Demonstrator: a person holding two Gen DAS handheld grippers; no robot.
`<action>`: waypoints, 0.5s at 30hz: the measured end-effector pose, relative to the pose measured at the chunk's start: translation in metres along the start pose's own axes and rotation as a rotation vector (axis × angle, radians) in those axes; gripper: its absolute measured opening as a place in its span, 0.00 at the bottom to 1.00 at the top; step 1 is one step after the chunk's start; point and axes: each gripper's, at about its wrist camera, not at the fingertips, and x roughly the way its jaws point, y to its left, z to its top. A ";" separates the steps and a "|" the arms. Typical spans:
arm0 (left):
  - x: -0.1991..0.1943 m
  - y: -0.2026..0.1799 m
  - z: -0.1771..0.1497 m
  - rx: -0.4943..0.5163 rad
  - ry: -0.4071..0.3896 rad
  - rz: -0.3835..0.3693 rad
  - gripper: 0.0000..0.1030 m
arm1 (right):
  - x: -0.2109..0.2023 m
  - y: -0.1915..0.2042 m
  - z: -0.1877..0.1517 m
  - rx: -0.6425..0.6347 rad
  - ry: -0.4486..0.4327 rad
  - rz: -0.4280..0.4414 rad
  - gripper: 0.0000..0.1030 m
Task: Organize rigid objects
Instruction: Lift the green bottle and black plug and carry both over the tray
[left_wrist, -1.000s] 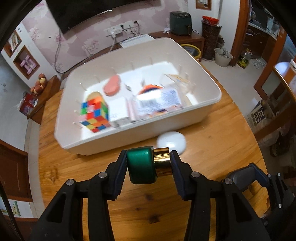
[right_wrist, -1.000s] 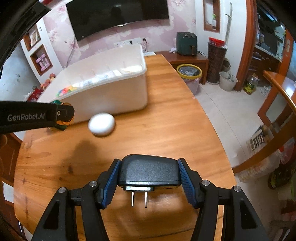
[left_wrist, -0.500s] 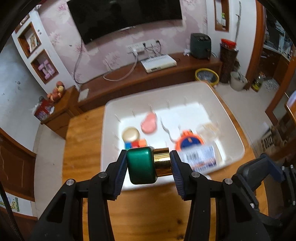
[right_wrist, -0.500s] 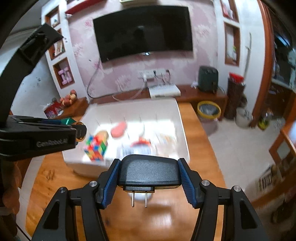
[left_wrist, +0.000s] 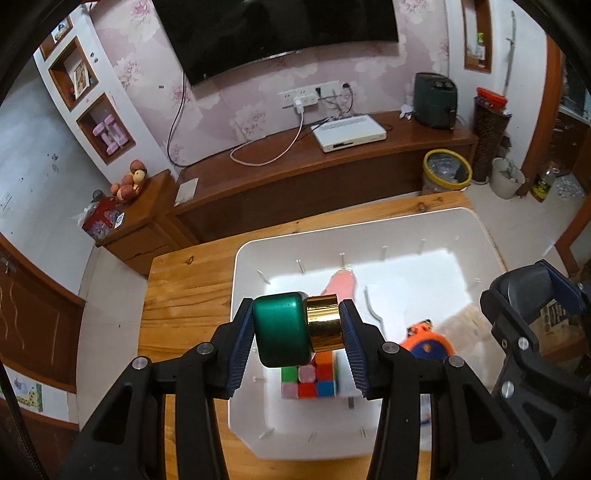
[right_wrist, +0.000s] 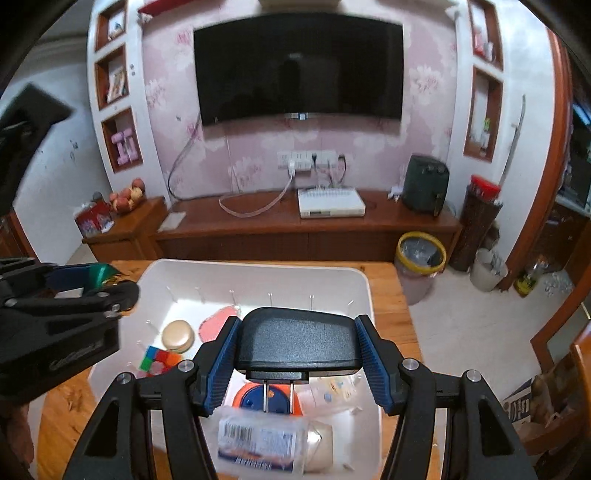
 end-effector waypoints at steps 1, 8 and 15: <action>0.008 -0.001 0.002 0.001 0.013 0.004 0.48 | 0.012 -0.002 0.003 0.004 0.026 0.004 0.60; 0.044 -0.003 0.009 -0.030 0.077 -0.027 0.48 | 0.081 -0.004 -0.003 -0.032 0.226 0.009 0.60; 0.067 -0.012 0.011 -0.039 0.135 -0.076 0.48 | 0.122 0.001 -0.017 -0.020 0.411 0.009 0.61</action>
